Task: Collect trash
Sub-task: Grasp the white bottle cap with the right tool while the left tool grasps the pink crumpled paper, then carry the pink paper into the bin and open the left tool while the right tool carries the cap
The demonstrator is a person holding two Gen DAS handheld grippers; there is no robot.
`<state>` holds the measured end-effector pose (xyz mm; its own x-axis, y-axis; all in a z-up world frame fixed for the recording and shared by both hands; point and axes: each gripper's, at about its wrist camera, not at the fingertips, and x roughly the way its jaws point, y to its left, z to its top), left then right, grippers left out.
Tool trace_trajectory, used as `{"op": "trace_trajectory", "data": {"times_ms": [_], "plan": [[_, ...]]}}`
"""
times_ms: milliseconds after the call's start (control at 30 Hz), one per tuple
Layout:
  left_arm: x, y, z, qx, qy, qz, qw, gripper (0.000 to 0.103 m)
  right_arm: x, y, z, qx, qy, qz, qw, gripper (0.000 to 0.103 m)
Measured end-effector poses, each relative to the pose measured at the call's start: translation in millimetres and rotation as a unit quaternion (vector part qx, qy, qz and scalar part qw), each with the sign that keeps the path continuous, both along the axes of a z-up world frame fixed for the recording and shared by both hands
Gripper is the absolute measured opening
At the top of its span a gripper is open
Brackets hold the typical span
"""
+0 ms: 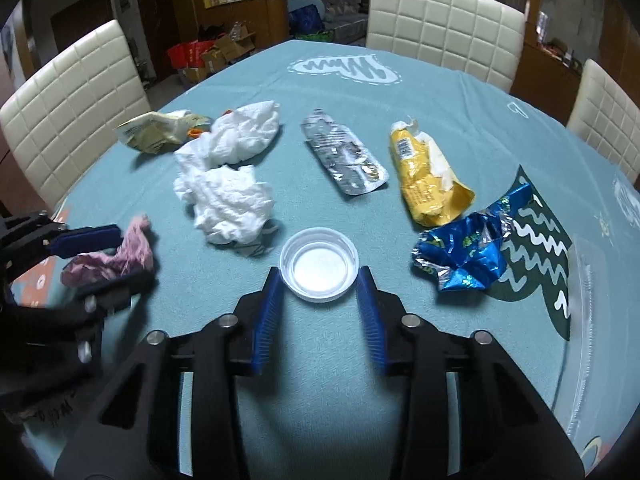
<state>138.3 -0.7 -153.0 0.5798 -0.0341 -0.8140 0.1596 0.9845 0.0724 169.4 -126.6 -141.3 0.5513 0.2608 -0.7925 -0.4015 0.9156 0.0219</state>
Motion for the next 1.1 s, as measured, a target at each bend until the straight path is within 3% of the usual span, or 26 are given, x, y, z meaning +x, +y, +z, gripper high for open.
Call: {"op": "trace_trajectory", "data": {"times_ms": [100,667,1100], "plan": [[-4.9,4.3,5.1,-0.006,-0.006,0.000,1.0000,0.027,-8.5,2.2,2.1,-0.009,-0.009,0.001,1.000,0.039],[-43.4,25.5,41.4,-0.001,-0.059,0.013,0.9982,0.027,-54.0,28.1,39.4,-0.014,-0.039,0.038,0.998,0.039],[-61.1,55.7,48.5,-0.004,-0.077,0.036,0.9964,0.027,-74.2,65.2,52.5,-0.026,-0.055,0.075,0.995,0.039]]}}
